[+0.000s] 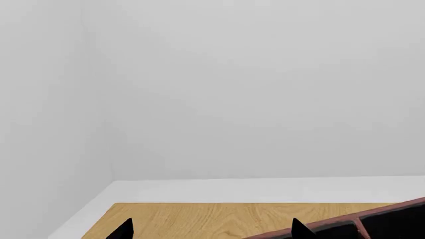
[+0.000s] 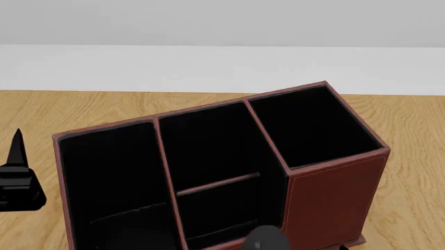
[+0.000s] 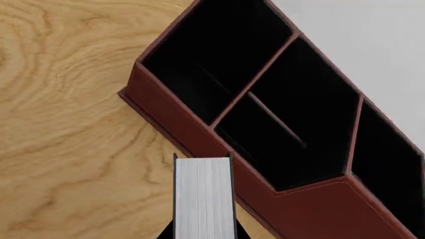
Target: Pick up the book and place it in the front compartment of the caddy.
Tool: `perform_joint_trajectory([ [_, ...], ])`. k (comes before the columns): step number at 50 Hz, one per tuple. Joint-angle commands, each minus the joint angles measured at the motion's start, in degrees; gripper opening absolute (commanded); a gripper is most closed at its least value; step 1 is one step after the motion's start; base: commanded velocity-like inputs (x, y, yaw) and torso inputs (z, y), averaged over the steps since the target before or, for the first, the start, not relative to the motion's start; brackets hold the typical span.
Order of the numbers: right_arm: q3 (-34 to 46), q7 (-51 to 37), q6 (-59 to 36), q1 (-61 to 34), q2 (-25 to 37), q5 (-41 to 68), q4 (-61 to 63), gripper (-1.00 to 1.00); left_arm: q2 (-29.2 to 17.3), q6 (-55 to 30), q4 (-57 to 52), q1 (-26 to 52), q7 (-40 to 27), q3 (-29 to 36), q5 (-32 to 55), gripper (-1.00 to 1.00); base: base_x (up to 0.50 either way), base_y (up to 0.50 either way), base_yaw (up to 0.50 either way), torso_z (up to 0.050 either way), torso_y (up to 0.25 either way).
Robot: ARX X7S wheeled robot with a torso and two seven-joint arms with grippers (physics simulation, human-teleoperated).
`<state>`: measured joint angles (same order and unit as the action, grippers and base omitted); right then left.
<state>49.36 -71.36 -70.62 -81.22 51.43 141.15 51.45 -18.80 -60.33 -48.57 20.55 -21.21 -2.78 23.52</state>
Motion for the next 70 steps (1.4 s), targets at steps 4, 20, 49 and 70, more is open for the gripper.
perform_joint_trajectory([
  [4,3.1,-5.3,1.0,-13.4,-2.3,6.3,-1.1,-1.0,-0.3,0.6,0.1,-0.5,-0.1,-0.3,0.3,1.0,0.0,0.0,0.0,0.0,0.0],
  [20,5.1,-5.8,-1.5,-22.9,-5.1,9.3,-5.1,-1.0,-0.5,0.6,-0.1,-0.6,-0.5,-0.6,0.9,1.0,0.0,0.0,0.0,0.0,0.001],
  [49,-0.6,17.8,-19.3,-27.2,-12.3,-10.4,-12.9,-1.0,-0.6,-0.1,0.2,0.9,-1.4,0.3,1.7,1.0,0.0,0.0,0.0,0.0,0.001],
  [70,2.6,61.1,-17.1,-32.3,-11.5,-53.2,-7.0,-1.0,-1.0,2.1,1.4,-0.8,-1.5,0.8,1.3,1.0,0.0,0.0,0.0,0.0,0.001],
])
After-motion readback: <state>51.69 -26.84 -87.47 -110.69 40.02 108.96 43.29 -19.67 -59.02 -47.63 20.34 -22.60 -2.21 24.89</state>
